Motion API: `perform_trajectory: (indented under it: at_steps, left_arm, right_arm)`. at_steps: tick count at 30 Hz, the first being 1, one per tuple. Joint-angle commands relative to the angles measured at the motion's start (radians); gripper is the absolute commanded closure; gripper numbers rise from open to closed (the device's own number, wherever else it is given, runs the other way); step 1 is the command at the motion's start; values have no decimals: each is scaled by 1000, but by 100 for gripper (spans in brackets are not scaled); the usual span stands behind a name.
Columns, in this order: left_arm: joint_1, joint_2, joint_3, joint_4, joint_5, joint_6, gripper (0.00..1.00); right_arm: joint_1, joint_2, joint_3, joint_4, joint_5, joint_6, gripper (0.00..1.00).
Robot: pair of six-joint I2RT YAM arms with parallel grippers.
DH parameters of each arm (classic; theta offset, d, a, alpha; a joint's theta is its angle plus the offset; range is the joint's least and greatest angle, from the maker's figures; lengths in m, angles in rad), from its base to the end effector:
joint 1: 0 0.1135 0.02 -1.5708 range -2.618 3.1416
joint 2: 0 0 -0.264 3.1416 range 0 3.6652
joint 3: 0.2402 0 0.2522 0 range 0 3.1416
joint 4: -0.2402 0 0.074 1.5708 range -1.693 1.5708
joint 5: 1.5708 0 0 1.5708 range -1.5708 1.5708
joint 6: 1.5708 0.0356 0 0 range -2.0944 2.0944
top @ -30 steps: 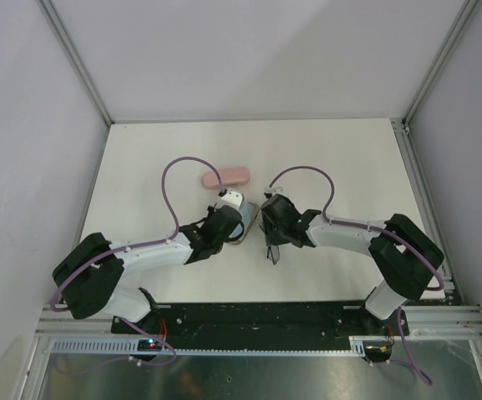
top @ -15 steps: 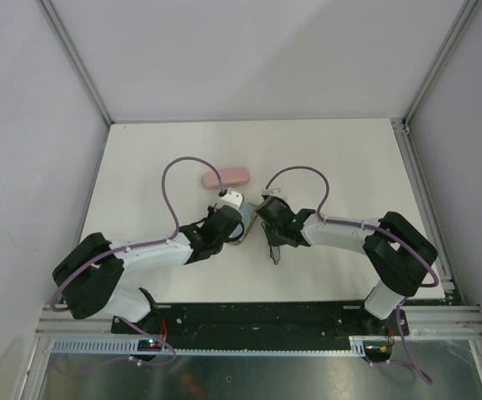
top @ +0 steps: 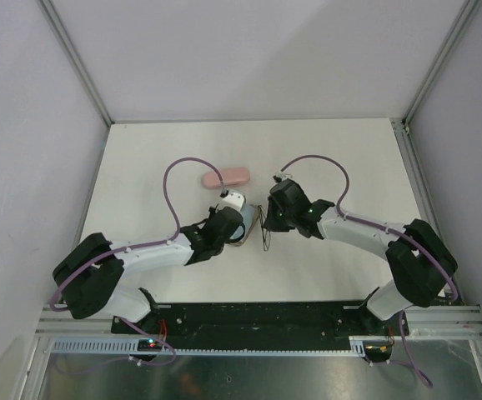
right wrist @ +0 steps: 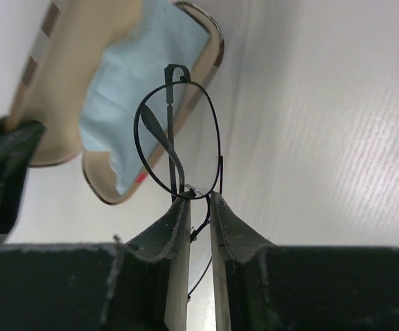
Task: Organize the sunglasses
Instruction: Pick up the sunglasses from the center of the board, then place the sunglasses in the sunglasses case.
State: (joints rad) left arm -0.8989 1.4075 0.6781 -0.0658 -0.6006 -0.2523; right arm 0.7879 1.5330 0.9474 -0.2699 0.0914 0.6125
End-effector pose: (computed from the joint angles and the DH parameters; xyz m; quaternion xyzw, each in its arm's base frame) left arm 0.1851 -0.2004 0.1817 0.1749 0.8740 0.0331 0.4521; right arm 0.2274 0.2239 0.2093 -0.0660 0.9335 0.1926 0.2950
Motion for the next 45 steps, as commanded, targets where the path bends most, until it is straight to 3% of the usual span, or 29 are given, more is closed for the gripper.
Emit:
perform_trajectory:
  at_steps: [1,11,26,32,39,45]
  left_arm:
    - [-12,-18,31,41,-50,11,84]
    - [-34,-13,34,38,-76,7,82]
    - [-61,-3,42,39,-92,-2,76]
    - [-62,-29,32,47,-49,-15,59]
    - [-54,-84,4,85,-7,-16,52]
    - [11,-208,-28,106,135,-39,44]
  right_arm:
    - [-33,14,37,131,-123,126,88]
    - [-20,120,37,328,-98,338,85]
    - [-21,205,35,298,30,473,83]
    - [-8,213,37,275,56,474,83]
    - [-5,232,37,246,55,427,83]
    - [-5,249,36,220,53,421,83]
